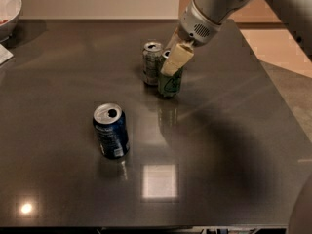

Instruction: Move green can near 7up can

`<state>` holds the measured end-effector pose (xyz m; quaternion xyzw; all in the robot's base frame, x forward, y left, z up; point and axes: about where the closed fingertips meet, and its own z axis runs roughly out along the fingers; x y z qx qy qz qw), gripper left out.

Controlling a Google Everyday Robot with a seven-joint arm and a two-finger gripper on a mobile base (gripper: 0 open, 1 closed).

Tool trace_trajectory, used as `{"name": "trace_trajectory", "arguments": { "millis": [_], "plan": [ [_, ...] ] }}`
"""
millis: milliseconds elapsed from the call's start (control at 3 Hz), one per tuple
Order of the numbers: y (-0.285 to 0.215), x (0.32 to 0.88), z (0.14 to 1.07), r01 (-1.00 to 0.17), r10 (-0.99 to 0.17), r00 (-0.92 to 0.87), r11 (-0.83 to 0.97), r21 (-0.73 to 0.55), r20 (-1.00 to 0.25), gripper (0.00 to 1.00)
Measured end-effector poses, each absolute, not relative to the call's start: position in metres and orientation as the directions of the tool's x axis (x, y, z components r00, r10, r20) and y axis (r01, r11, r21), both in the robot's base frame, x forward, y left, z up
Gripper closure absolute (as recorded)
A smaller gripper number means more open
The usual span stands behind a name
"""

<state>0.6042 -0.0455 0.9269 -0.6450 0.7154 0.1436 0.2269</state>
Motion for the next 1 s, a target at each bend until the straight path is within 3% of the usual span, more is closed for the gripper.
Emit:
{"name": "trace_trajectory", "arguments": {
  "millis": [1000],
  "plan": [
    [-0.049,0.627,0.905,-0.982,-0.861,-0.128,0.181,-0.060,-0.492,0.12]
  ]
}}
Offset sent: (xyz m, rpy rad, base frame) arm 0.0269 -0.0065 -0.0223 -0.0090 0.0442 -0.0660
